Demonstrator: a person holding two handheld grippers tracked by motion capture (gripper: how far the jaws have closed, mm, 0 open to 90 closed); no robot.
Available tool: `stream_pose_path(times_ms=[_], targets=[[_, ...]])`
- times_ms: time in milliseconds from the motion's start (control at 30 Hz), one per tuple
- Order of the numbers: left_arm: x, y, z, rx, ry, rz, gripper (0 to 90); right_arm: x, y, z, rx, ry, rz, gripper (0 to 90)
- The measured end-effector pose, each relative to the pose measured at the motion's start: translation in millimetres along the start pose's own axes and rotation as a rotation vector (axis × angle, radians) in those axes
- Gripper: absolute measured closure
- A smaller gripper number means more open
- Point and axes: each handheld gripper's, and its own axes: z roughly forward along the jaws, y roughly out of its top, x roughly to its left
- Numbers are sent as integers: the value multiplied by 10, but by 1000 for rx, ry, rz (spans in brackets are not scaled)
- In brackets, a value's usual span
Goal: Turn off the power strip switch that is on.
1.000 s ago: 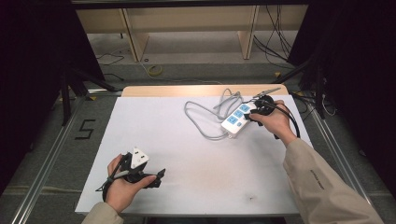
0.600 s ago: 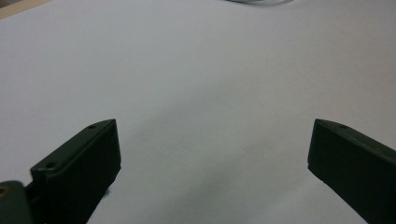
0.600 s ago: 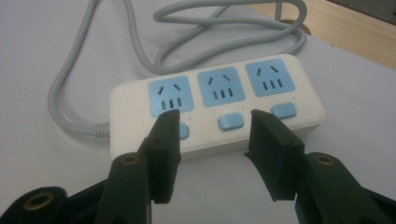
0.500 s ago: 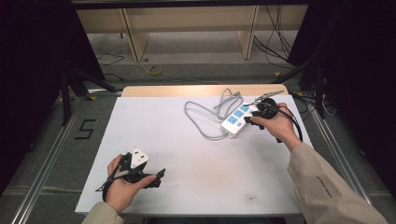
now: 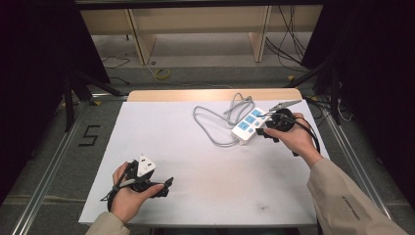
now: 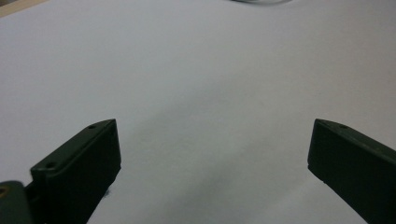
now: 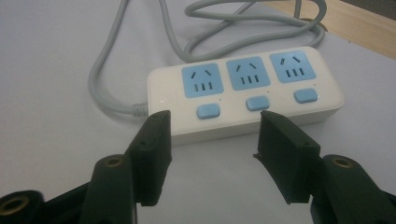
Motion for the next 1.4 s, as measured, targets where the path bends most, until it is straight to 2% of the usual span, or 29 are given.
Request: stream_pose_path(times_ms=[467, 800, 900, 1200, 1400], targets=[[0, -6, 4, 1, -1, -6, 22, 136, -195, -152, -31, 35, 8, 380], [-4, -4, 5, 4, -1, -7, 22, 269, -400, -345, -68, 74, 7, 333], [-4, -5, 5, 4, -1, -7, 22, 311, -478, -392, -70, 97, 9, 327], [-5, -7, 9, 10, -4, -3, 22, 413, -722, -496, -96, 104, 5, 324], [-4, -11, 8, 13, -5, -5, 22, 461, -898, -556, -126, 113, 28, 323]])
